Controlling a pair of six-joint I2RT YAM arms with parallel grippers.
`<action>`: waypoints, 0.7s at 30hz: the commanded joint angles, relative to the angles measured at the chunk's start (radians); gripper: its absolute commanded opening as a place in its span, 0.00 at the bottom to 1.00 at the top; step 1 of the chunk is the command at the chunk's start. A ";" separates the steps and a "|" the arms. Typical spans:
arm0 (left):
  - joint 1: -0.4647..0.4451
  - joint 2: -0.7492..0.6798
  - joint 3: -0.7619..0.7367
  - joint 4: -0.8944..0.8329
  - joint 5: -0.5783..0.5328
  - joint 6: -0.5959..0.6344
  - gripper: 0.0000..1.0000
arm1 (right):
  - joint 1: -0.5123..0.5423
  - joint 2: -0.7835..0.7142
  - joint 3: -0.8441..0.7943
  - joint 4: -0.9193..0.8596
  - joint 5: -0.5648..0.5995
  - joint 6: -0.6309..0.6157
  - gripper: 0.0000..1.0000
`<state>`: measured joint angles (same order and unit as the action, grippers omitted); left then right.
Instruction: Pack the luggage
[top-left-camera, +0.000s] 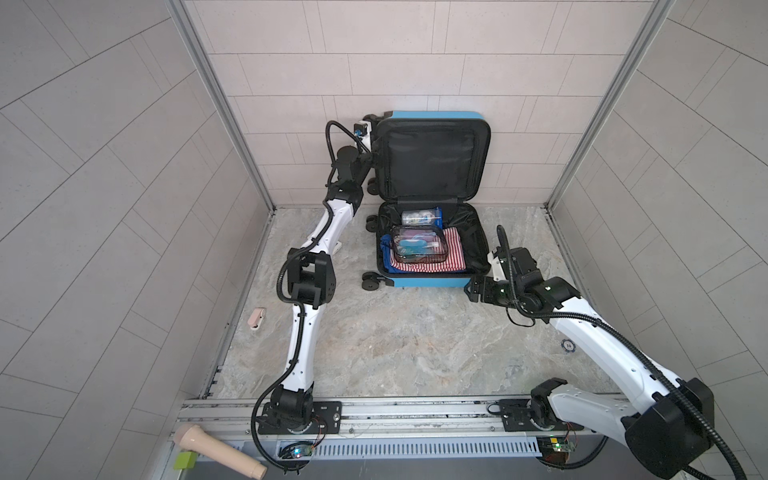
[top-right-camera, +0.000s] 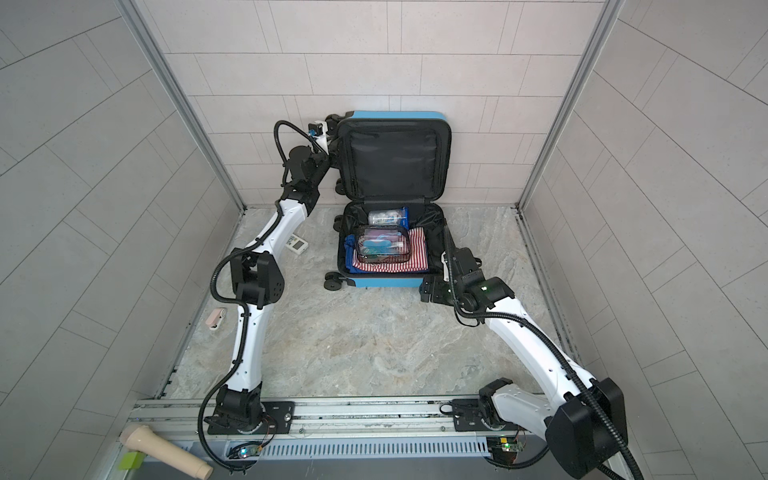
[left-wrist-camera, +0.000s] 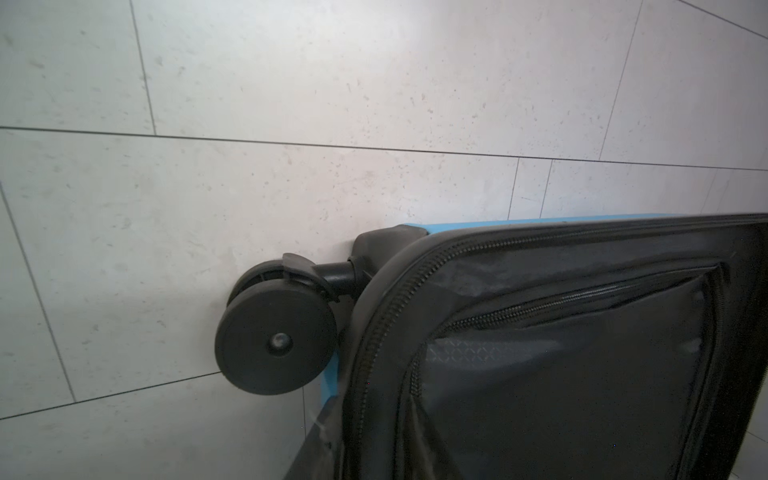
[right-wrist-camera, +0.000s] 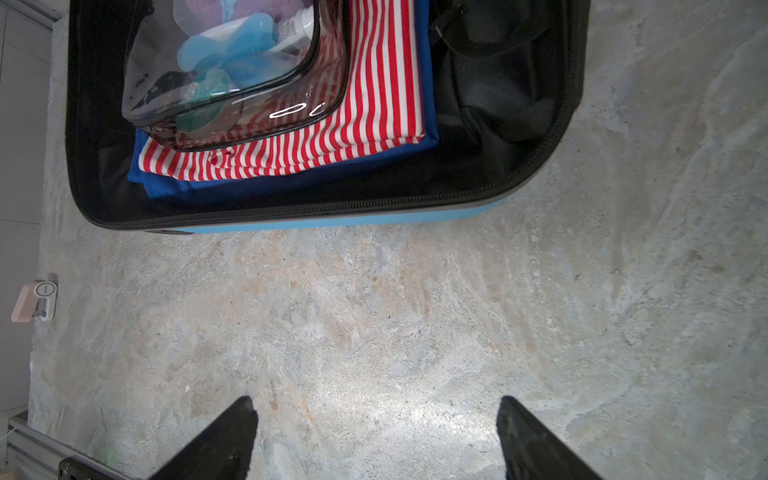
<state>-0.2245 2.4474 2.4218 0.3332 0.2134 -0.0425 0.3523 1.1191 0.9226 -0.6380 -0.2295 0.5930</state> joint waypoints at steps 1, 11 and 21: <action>-0.011 0.020 0.053 0.001 -0.010 0.024 0.22 | -0.004 0.001 -0.001 0.011 0.000 0.012 0.92; -0.020 -0.018 0.017 -0.005 -0.007 0.023 0.00 | -0.004 0.049 -0.020 0.060 0.018 0.046 0.91; -0.044 -0.201 -0.295 0.157 -0.015 -0.021 0.00 | -0.013 0.221 -0.043 0.193 0.073 0.163 0.73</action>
<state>-0.2344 2.3219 2.1937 0.4370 0.1684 -0.0536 0.3439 1.3128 0.8936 -0.5056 -0.1917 0.6991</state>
